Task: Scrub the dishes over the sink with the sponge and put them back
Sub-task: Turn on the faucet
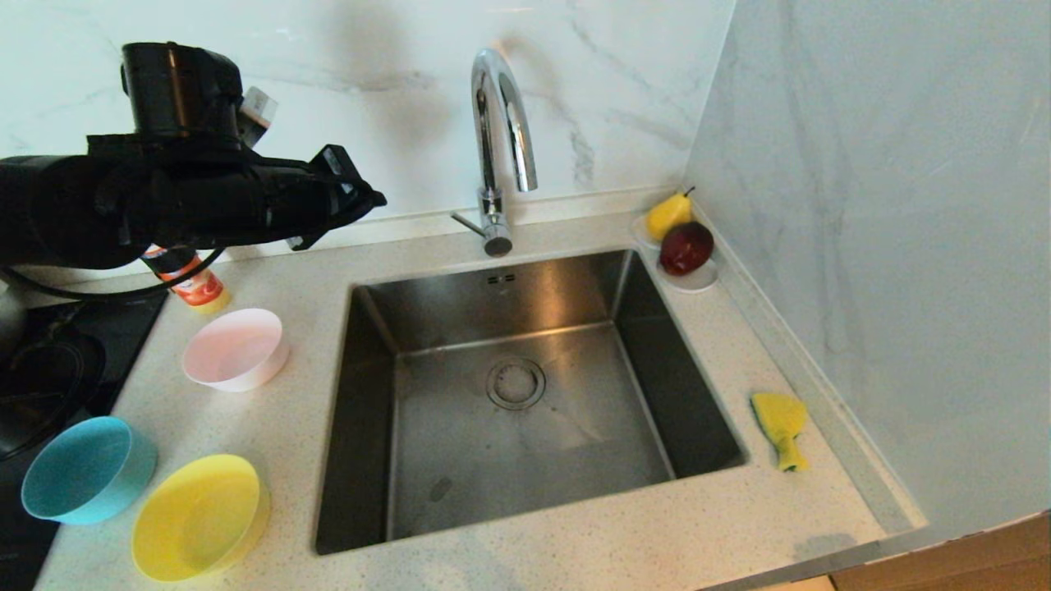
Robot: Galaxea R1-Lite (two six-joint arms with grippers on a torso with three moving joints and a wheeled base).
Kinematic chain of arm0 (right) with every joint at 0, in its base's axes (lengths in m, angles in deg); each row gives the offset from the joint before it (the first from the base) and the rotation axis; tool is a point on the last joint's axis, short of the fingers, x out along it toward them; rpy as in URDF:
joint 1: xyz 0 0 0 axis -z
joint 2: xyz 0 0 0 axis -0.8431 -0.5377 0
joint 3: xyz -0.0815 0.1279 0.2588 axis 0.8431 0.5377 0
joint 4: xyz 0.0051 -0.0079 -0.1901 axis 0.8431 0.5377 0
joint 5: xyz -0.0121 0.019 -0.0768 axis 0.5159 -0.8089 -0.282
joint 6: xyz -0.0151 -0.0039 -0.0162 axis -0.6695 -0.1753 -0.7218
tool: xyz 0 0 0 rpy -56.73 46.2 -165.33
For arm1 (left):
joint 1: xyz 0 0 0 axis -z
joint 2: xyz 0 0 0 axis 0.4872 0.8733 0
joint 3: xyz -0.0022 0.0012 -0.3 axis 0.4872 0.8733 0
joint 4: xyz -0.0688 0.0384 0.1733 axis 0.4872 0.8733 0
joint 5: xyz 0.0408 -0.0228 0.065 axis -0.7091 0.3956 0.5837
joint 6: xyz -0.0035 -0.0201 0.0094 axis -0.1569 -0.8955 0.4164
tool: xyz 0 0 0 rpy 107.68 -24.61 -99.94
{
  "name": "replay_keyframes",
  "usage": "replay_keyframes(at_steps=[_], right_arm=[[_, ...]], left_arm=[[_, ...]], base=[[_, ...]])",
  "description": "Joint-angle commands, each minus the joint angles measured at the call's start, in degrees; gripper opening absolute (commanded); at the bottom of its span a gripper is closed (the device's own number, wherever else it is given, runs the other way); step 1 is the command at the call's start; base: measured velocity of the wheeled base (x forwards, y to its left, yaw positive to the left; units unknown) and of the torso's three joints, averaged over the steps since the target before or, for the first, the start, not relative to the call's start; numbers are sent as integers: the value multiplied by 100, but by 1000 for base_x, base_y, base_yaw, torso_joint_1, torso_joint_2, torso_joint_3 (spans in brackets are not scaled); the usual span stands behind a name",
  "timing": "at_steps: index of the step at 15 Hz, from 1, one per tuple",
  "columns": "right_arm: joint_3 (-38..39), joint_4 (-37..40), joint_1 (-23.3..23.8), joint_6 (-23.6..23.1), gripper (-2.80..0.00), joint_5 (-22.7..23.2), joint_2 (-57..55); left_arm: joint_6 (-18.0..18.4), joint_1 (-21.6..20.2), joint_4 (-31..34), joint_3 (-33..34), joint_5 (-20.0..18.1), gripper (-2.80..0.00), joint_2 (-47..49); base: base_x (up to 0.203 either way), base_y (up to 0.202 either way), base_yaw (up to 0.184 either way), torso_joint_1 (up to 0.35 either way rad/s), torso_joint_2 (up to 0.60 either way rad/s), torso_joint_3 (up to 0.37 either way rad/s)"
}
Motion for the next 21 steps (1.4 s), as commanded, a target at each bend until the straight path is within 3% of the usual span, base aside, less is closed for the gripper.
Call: replay_keyframes(at_steps=[1, 18, 21], right_arm=[[7, 0, 1, -3, -280, 6, -6], [0, 0, -6, -3, -280, 4, 2], [7, 0, 2, -3, -280, 6, -4]], left_arm=[[5, 13, -117, -141, -3, -280, 501], [-24, 176, -806, -2144, 60, -280, 2348], [0, 176, -1200, -2159, 62, -280, 2503]], base=[[0, 0, 0, 0, 0, 0], [0, 0, 0, 0, 0, 0], [0, 0, 0, 0, 0, 0]])
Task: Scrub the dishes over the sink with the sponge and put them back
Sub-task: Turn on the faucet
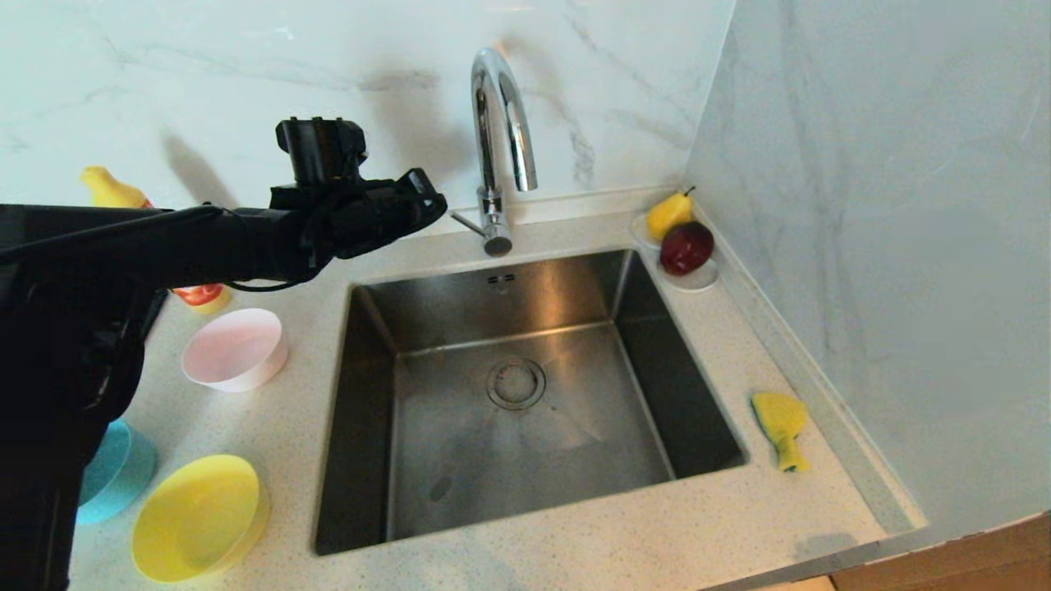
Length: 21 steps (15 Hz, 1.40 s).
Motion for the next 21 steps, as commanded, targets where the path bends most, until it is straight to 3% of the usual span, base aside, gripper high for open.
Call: replay_keyframes(at_steps=[1, 11, 21], right_arm=[[7, -3, 2, -5, -280, 2, 2], [2, -3, 2, -5, -280, -2, -6], [0, -3, 2, -5, -280, -3, 2]], left_arm=[[-19, 0, -327, -27, 1, -280, 256], [-10, 21, -641, -54, -69, -280, 468], [-34, 185, -659, -19, 117, -280, 494]], base=[[0, 0, 0, 0, 0, 0], [0, 0, 0, 0, 0, 0], [0, 0, 0, 0, 0, 0]])
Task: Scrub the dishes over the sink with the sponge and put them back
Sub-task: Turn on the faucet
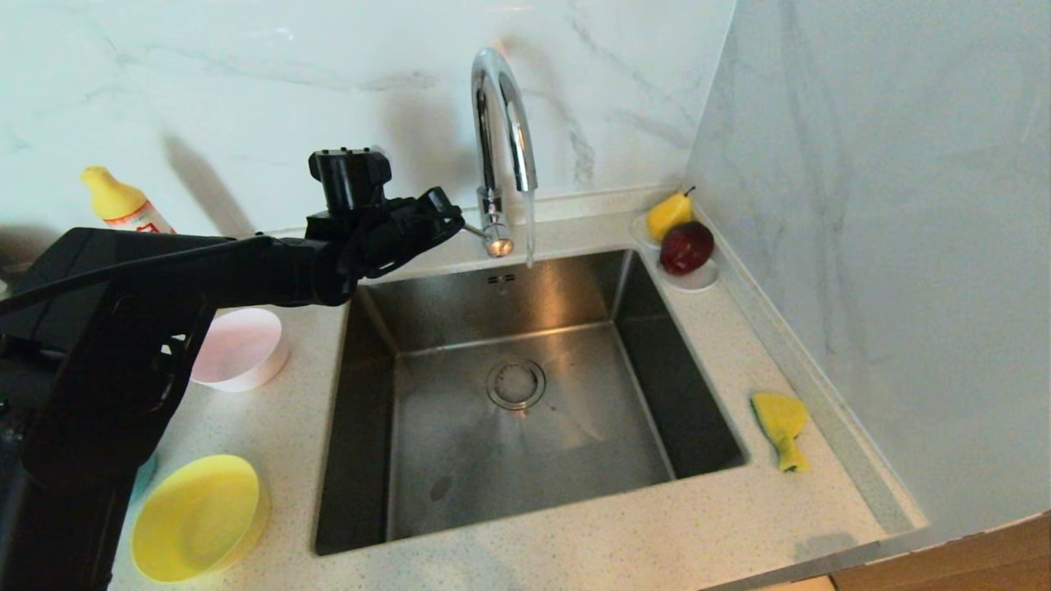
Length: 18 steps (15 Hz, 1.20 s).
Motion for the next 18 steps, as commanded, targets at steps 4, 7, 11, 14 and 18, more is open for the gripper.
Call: replay_keyframes(at_steps=[4, 7, 11, 14, 18], right_arm=[[1, 2, 1, -3, -280, 3, 2], [5, 2, 2, -3, -280, -1, 2], [1, 2, -5, -3, -280, -4, 2], [0, 2, 2, -3, -280, 5, 2], [4, 2, 1, -3, -280, 4, 2]], left_arm=[[-21, 153, 42, 48, 561, -280, -18], [-21, 205, 26, 130, 634, -280, -44], [-21, 295, 4, 171, 650, -280, -70], [-21, 295, 0, 252, 656, -280, -91], [-4, 134, 9, 197, 839, -280, -163]], base=[[0, 0, 0, 0, 0, 0], [0, 0, 0, 0, 0, 0], [0, 0, 0, 0, 0, 0], [0, 0, 0, 0, 0, 0], [0, 0, 0, 0, 0, 0]])
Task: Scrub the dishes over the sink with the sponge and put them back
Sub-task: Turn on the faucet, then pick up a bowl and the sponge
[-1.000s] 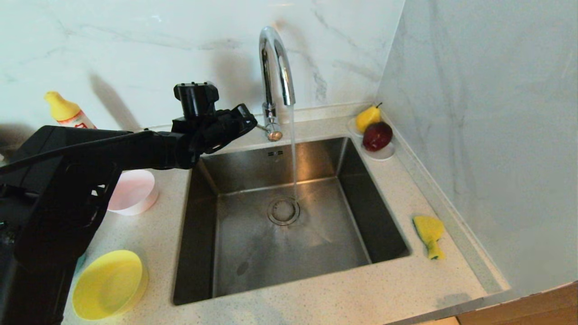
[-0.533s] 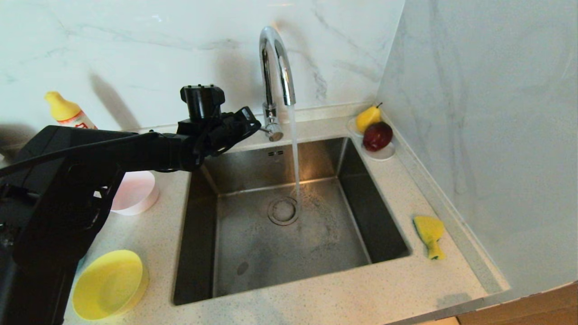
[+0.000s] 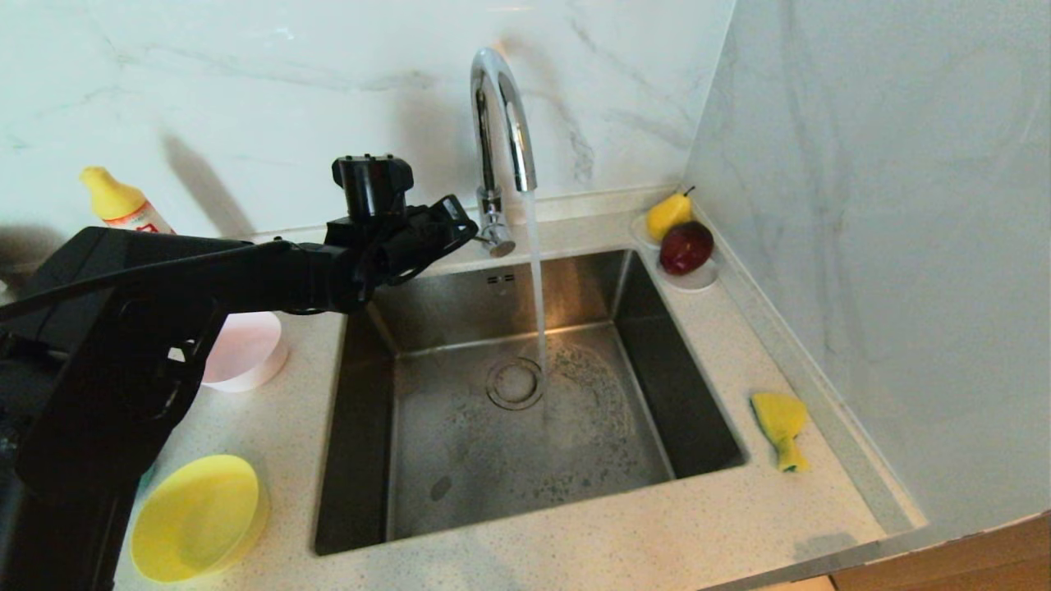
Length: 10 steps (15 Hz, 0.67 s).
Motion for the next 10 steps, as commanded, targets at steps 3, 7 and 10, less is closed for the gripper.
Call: replay_keyframes(at_steps=[3, 7, 10], right_arm=[[0, -1, 1, -3, -280, 0, -6], [0, -1, 2, -3, -280, 3, 2], [1, -1, 2, -3, -280, -2, 2]], left_arm=[[-8, -400, 72, -55, 49, -280, -429], [45, -493, 191, 50, 454, -280, -1222], [416, -500, 843, 61, 877, -280, -1984]], base=[[0, 0, 0, 0, 0, 0], [0, 0, 0, 0, 0, 0], [0, 0, 0, 0, 0, 0]])
